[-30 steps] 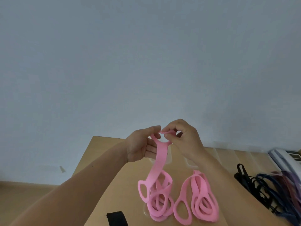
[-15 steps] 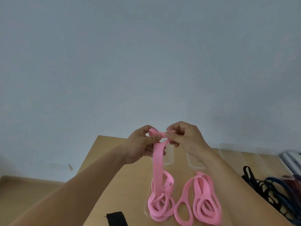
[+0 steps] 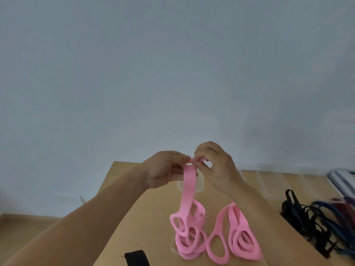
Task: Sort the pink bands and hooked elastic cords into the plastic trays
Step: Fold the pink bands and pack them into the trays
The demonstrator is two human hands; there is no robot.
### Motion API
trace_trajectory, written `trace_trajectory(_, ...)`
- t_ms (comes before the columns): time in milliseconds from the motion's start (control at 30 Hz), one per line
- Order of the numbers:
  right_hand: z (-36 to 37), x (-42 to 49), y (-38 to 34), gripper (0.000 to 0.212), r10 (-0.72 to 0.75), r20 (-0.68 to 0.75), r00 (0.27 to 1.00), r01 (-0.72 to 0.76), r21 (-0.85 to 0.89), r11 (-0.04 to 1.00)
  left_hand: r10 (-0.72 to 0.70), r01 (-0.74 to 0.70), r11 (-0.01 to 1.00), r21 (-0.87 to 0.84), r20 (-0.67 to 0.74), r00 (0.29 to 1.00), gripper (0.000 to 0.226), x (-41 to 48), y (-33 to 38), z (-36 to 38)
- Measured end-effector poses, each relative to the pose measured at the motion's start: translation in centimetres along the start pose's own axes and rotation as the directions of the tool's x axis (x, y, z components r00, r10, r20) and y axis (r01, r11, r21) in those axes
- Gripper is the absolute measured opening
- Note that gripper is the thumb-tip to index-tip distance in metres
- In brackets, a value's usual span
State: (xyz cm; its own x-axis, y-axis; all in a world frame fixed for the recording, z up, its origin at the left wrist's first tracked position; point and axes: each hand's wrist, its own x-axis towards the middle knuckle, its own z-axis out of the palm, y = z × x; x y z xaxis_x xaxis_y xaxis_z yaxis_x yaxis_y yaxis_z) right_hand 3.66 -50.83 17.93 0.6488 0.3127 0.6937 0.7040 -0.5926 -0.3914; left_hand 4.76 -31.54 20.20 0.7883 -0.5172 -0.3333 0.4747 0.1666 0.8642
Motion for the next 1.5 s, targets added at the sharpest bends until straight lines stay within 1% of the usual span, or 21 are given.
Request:
trace_trajectory(67, -0.4, 0.0, -0.2, 0.014, 0.149, 0.000, 0.989, -0.146, 0.197, 0.970, 0.074, -0.073, 0.997, 0.019, -0.033, 0.997, 0.027, 0.0, -0.2, 0.0)
trace_trajectory(133, -0.8, 0.2, -0.8, 0.018, 0.344, 0.057, 0.937, -0.337, 0.400, 0.852, 0.153, -0.150, 0.987, 0.056, -0.069, 0.986, 0.023, 0.0, -0.3, 0.0)
trace_trajectory(200, -0.9, 0.3, -1.2, 0.021, 0.489, 0.127, 0.863, -0.483, 0.492, 0.724, 0.247, -0.231, 0.963, 0.141, -0.103, 0.964, 0.019, -0.1, -0.5, 0.2)
trace_trajectory(267, -0.9, 0.4, -1.6, 0.015, 0.532, 0.172, 0.829, -0.538, 0.509, 0.672, 0.360, -0.306, 0.899, 0.313, -0.132, 0.924, 0.017, -0.3, -0.8, 0.4)
trace_trajectory(367, -0.9, 0.1, -2.2, 0.008, 0.529, 0.184, 0.828, -0.539, 0.519, 0.664, 0.490, -0.346, 0.759, 0.551, -0.134, 0.861, 0.013, -0.7, -1.2, 0.7)
trace_trajectory(467, -1.2, -0.3, -2.7, 0.007, 0.507, 0.184, 0.842, -0.523, 0.509, 0.684, 0.516, -0.344, 0.688, 0.639, -0.096, 0.851, 0.021, -1.3, -1.4, 0.9)
trace_trajectory(533, -1.4, -0.5, -3.1, 0.020, 0.488, 0.150, 0.860, -0.490, 0.513, 0.705, 0.502, -0.323, 0.699, 0.639, -0.116, 0.857, 0.023, -1.7, -1.5, 1.1)
trace_trajectory(600, -1.6, -0.6, -3.4, 0.030, 0.456, 0.077, 0.886, -0.432, 0.490, 0.757, 0.460, -0.288, 0.726, 0.624, -0.131, 0.878, 0.016, -2.1, -1.4, 1.4)
trace_trajectory(667, -1.8, -0.7, -3.8, 0.028, 0.416, 0.007, 0.909, -0.376, 0.442, 0.814, 0.413, -0.277, 0.747, 0.604, -0.095, 0.906, 0.018, -2.6, -1.2, 1.6)
trace_trajectory(733, -1.9, -0.8, -3.9, 0.022, 0.368, -0.034, 0.929, -0.329, 0.378, 0.866, 0.370, -0.285, 0.799, 0.529, -0.060, 0.927, 0.021, -3.0, -1.0, 1.8)
trace_trajectory(800, -1.9, -0.9, -4.1, 0.015, 0.283, -0.067, 0.957, -0.251, 0.303, 0.919, 0.314, -0.270, 0.859, 0.435, -0.031, 0.949, 0.020, -3.4, -0.7, 1.8)
trace_trajectory(867, -1.8, -1.1, -4.0, 0.015, 0.159, -0.104, 0.982, -0.132, 0.231, 0.964, 0.247, -0.233, 0.895, 0.381, 0.013, 0.969, 0.018, -3.8, -0.3, 1.8)
trace_trajectory(967, -1.7, -1.4, -3.7, 0.016, 0.018, -0.151, 0.988, 0.005, 0.145, 0.989, 0.183, -0.193, 0.948, 0.254, 0.061, 0.981, 0.029, -4.0, 0.1, 2.0)
trace_trajectory(1000, -1.7, -1.4, -3.6, 0.015, 0.004, -0.154, 0.988, 0.018, 0.138, 0.990, 0.180, -0.187, 0.959, 0.215, 0.050, 0.982, 0.030, -3.9, 0.1, 2.1)
trace_trajectory(1067, -1.8, -1.3, -3.5, 0.016, -0.004, -0.143, 0.990, 0.027, 0.160, 0.987, 0.188, -0.187, 0.968, 0.164, 0.011, 0.982, 0.022, -3.8, 0.0, 2.2)
trace_trajectory(1133, -2.0, -1.3, -3.5, 0.017, 0.042, -0.114, 0.993, -0.012, 0.251, 0.968, 0.191, -0.189, 0.975, 0.121, -0.008, 0.982, 0.008, -3.6, -0.1, 2.2)
trace_trajectory(1267, -2.9, -1.3, -3.4, 0.014, 0.175, 0.022, 0.984, -0.160, 0.534, 0.830, 0.198, -0.198, 0.970, 0.139, 0.012, 0.980, 0.017, -3.4, 0.0, 2.3)
trace_trajectory(1333, -3.1, -1.2, -3.5, 0.021, 0.298, 0.109, 0.948, -0.298, 0.628, 0.719, 0.242, -0.241, 0.953, 0.181, 0.019, 0.970, 0.018, -3.3, 0.1, 2.4)
trace_trajectory(1400, -3.1, -0.9, -3.5, 0.022, 0.441, 0.181, 0.879, -0.446, 0.641, 0.625, 0.308, -0.305, 0.922, 0.239, 0.022, 0.951, 0.022, -3.2, 0.1, 2.4)
trace_trajectory(1433, -3.0, -0.9, -3.4, 0.017, 0.471, 0.210, 0.857, -0.487, 0.632, 0.603, 0.340, -0.335, 0.903, 0.268, 0.029, 0.940, 0.022, -3.2, 0.0, 2.4)
trace_trajectory(1500, -2.8, -0.8, -3.3, 0.011, 0.475, 0.261, 0.840, -0.522, 0.625, 0.580, 0.379, -0.367, 0.875, 0.314, 0.025, 0.925, 0.021, -3.2, -0.1, 2.3)
